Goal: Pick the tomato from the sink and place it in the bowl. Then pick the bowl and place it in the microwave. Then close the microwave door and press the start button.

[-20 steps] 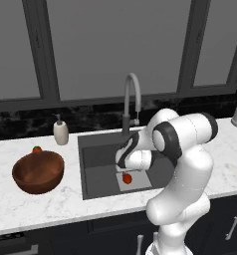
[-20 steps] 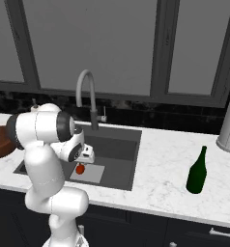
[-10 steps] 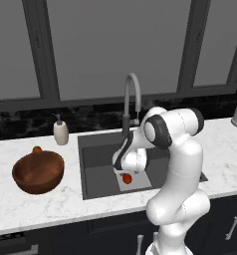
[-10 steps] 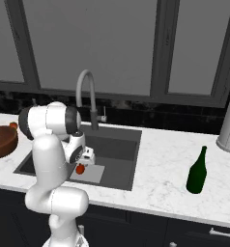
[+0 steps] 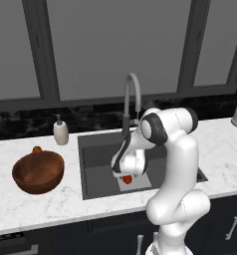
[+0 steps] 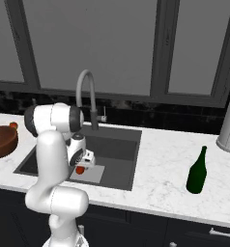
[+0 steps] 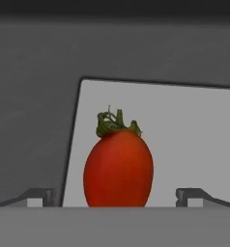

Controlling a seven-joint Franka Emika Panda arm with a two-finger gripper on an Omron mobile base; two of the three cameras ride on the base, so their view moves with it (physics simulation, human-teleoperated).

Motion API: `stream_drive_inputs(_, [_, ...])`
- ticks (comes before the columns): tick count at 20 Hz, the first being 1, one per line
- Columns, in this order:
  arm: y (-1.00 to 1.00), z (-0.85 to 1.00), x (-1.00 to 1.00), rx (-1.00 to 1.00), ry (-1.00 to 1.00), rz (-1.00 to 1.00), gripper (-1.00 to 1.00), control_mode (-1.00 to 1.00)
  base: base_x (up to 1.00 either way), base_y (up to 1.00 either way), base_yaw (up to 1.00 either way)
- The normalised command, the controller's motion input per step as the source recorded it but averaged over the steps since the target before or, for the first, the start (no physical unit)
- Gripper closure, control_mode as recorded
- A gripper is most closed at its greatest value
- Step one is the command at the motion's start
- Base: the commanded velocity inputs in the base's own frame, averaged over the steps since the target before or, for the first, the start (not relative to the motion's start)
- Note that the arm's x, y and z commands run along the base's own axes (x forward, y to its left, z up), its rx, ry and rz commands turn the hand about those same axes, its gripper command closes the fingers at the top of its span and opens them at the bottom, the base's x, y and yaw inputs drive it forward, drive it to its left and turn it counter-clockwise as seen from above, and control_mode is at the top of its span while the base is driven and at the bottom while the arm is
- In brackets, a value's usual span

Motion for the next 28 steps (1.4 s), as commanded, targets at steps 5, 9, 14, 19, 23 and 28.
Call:
stream_drive_inputs(5, [0.0,-0.24,0.03,0.0,0.0,0.0,-1.0,-1.0,0.0,0.0,0.0])
stream_drive_inputs(9, [0.01,-0.22,0.01,0.0,0.0,0.0,1.0,-1.0,0.0,0.0,0.0])
stream_drive_inputs(14, [0.0,-0.07,0.0,0.0,0.0,0.0,1.0,-1.0,0.0,0.0,0.0])
stream_drive_inputs(19, [0.0,0.03,-0.01,0.0,0.0,0.0,1.0,-1.0,0.0,0.0,0.0])
stream_drive_inputs(23, [0.0,0.6,-0.21,0.0,-0.11,0.0,1.0,-1.0,0.0,0.0,0.0])
stream_drive_inputs(28, [0.12,0.91,-0.14,0.03,-0.05,0.0,1.0,-1.0,0.0,0.0,0.0])
